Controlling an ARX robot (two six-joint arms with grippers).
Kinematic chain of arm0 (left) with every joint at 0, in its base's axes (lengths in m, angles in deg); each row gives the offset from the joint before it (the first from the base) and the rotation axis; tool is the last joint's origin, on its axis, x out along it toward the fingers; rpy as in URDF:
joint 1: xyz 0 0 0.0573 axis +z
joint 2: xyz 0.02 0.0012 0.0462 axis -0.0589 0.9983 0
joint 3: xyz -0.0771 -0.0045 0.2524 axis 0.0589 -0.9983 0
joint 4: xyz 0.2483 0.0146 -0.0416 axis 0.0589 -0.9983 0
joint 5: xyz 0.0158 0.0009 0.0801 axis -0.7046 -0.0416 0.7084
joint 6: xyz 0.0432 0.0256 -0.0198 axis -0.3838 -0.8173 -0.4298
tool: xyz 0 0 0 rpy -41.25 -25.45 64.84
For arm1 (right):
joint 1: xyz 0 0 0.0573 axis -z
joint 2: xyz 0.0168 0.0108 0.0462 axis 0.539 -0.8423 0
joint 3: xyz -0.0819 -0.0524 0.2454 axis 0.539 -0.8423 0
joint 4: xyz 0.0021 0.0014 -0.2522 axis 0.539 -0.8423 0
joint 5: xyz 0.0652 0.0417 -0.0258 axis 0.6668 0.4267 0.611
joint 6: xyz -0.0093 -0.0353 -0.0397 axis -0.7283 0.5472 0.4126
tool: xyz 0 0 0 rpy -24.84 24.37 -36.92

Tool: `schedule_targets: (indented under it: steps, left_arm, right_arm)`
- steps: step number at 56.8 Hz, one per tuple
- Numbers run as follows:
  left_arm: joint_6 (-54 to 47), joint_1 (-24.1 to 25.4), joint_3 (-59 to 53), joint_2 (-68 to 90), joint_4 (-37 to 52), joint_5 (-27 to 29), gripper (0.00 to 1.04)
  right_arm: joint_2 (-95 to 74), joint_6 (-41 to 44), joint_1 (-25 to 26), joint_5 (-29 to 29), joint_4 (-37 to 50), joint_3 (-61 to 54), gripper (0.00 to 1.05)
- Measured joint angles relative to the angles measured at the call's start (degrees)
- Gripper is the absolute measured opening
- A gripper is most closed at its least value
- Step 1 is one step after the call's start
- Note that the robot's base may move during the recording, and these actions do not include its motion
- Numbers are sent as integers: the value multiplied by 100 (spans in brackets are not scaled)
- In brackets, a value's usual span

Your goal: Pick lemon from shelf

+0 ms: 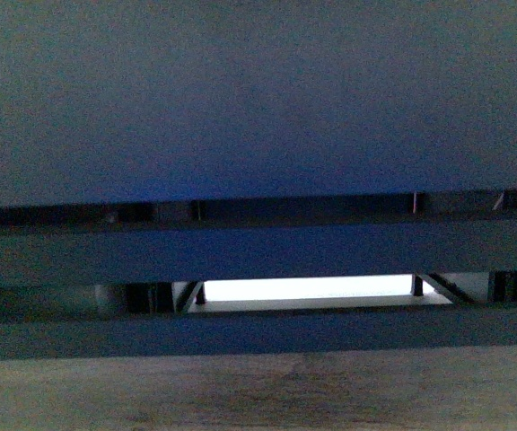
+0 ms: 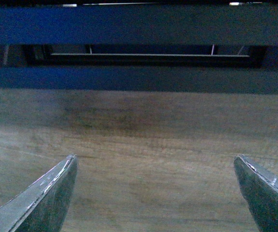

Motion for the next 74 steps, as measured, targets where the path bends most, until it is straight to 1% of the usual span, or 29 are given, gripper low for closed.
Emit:
schedule_targets:
  steps: [74]
  left_arm:
    - [0, 0, 0, -2, 0, 0, 97]
  right_arm:
    - [0, 0, 0, -11, -2, 0, 97]
